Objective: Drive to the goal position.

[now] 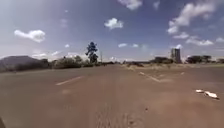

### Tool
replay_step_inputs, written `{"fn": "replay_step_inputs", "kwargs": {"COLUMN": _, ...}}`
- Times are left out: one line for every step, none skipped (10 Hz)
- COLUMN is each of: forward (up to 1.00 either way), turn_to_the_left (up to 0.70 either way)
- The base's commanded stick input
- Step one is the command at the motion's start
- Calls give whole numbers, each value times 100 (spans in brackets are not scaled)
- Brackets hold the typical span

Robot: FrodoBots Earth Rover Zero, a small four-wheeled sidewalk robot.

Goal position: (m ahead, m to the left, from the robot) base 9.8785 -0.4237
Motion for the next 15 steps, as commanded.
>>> {"fn": "replay_step_inputs", "kwargs": {"forward": 100, "turn_to_the_left": 1}}
{"fn": "replay_step_inputs", "kwargs": {"forward": 100, "turn_to_the_left": 1}}
{"fn": "replay_step_inputs", "kwargs": {"forward": 100, "turn_to_the_left": 1}}
{"fn": "replay_step_inputs", "kwargs": {"forward": 100, "turn_to_the_left": 1}}
{"fn": "replay_step_inputs", "kwargs": {"forward": 100, "turn_to_the_left": 1}}
{"fn": "replay_step_inputs", "kwargs": {"forward": 100, "turn_to_the_left": 1}}
{"fn": "replay_step_inputs", "kwargs": {"forward": 100, "turn_to_the_left": 1}}
{"fn": "replay_step_inputs", "kwargs": {"forward": 100, "turn_to_the_left": 1}}
{"fn": "replay_step_inputs", "kwargs": {"forward": 100, "turn_to_the_left": 1}}
{"fn": "replay_step_inputs", "kwargs": {"forward": 100, "turn_to_the_left": -17}}
{"fn": "replay_step_inputs", "kwargs": {"forward": 100, "turn_to_the_left": -39}}
{"fn": "replay_step_inputs", "kwargs": {"forward": 100, "turn_to_the_left": -23}}
{"fn": "replay_step_inputs", "kwargs": {"forward": 100, "turn_to_the_left": 1}}
{"fn": "replay_step_inputs", "kwargs": {"forward": 100, "turn_to_the_left": 1}}
{"fn": "replay_step_inputs", "kwargs": {"forward": 100, "turn_to_the_left": 1}}
